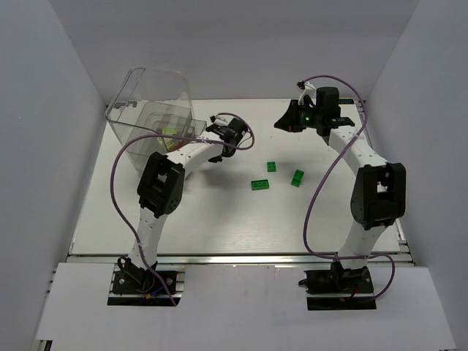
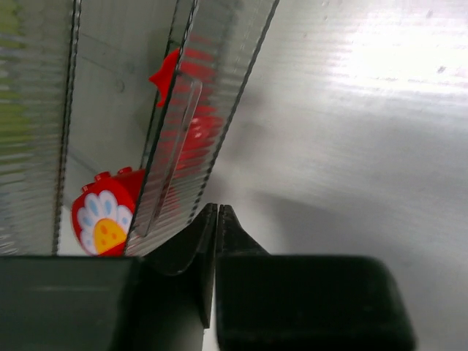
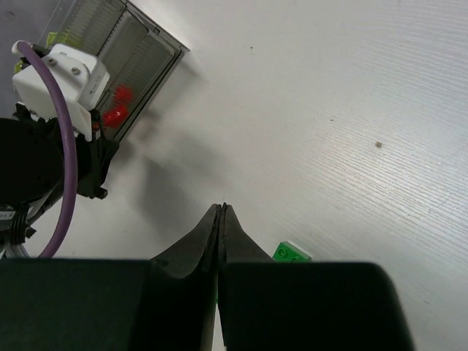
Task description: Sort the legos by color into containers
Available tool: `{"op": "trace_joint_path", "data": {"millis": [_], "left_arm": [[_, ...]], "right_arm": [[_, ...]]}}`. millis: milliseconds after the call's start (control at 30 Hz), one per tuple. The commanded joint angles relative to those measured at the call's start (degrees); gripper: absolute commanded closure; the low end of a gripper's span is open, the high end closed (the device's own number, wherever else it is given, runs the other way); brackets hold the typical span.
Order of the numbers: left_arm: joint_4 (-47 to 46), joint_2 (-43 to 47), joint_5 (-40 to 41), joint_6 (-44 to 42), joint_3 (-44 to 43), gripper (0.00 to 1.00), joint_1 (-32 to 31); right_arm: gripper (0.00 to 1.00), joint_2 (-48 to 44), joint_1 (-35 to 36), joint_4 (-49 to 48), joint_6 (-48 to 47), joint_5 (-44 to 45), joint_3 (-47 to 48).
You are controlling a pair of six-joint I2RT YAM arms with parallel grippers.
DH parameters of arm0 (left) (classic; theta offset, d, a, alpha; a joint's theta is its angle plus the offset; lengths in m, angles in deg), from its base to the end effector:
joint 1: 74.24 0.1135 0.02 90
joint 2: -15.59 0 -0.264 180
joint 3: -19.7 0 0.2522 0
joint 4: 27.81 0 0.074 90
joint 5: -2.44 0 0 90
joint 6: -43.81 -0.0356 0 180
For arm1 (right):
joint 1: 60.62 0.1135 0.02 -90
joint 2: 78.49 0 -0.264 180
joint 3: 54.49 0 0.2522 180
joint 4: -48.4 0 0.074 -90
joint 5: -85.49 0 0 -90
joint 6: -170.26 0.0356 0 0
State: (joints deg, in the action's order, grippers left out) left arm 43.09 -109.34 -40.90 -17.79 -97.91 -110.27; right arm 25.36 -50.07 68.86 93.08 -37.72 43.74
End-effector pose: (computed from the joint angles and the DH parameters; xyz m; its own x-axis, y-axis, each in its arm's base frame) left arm 0.3722 -0.2387 0.2014 -0.8313 0.2010 -0.5182 -0.1270 0.8389 0.5292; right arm 0.4166 0.0974 0.2995 -0.5627 0.0840 -0.8224 -0.5250 0.7321 0.4341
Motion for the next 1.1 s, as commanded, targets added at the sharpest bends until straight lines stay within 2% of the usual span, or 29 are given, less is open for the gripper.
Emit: {"op": "trace_joint_path", "data": {"millis": [0, 100, 300, 333, 367, 467, 567, 733, 800, 867, 900, 933, 967, 1033, 1067], "left_arm": [[-3.0, -0.6, -0.8, -3.4, -4.1, 0.87, 0.9], [-3.4, -1.5, -1.1, -3.2, -4.8, 0.86, 1.8], [-3.5, -2.3, -0.3, -2.5, -6.1, 0.71, 4.8], [-3.6, -2.5, -0.4, -2.5, -6.4, 0.67, 5.4], [-3.4, -2.6, -0.3, -2.0, -6.8, 0.51, 5.4], [-3.8, -2.8, -0.6, -2.2, -7.9, 0.34, 6.1], [-4.1, -3.1, -1.3, -2.3, -9.1, 0.28, 6.6], [-4.2, -3.7, -1.9, -2.4, -10.1, 0.24, 7.1], [-4.1, -3.8, -2.3, -2.3, -10.0, 0.24, 7.1], [-4.5, -3.5, -2.7, -2.5, -9.6, 0.32, 7.1], [-4.8, -3.3, -3.7, -2.6, -9.4, 0.41, 7.1], [-4.9, -3.2, -4.1, -2.9, -9.4, 0.64, 7.1], [-5.3, -3.0, -4.7, -3.8, -9.0, 0.73, 7.1], [-5.7, -2.7, -4.9, -4.3, -8.6, 0.85, 6.6], [-5.6, -3.0, -4.6, -4.3, -8.6, 0.85, 6.6]], "right_arm": [[1.0, -2.7, -0.3, -1.0, -1.0, -0.8, -0.4], [1.0, -2.8, -0.3, -0.8, -1.1, -0.7, -0.4], [1.0, -3.1, -0.5, -0.3, -1.6, -0.7, -0.4], [1.0, -3.2, -0.4, -0.2, -1.6, -0.7, -0.4], [1.0, -3.2, -0.6, -0.1, -1.7, -0.7, -0.4], [1.0, -3.3, -0.4, 0.1, -1.7, -0.7, -0.5], [1.0, -3.4, -0.6, 0.1, -1.7, -0.8, -1.0], [1.0, -3.7, -0.7, 0.2, -1.8, -0.9, -1.3], [1.0, -3.7, -0.8, 0.2, -2.1, -1.0, -1.3], [1.0, -3.9, -0.7, 0.3, -2.4, -1.2, -1.5], [1.0, -3.8, -0.6, 0.3, -2.5, -1.2, -1.4], [1.0, -3.8, -0.5, 0.3, -2.6, -1.5, -1.5], [1.0, -3.7, -0.6, 0.2, -2.7, -1.5, -1.5], [1.0, -3.6, -0.6, 0.2, -2.5, -1.8, -1.5], [1.0, -3.5, -0.7, 0.2, -2.4, -1.9, -1.5]]}}
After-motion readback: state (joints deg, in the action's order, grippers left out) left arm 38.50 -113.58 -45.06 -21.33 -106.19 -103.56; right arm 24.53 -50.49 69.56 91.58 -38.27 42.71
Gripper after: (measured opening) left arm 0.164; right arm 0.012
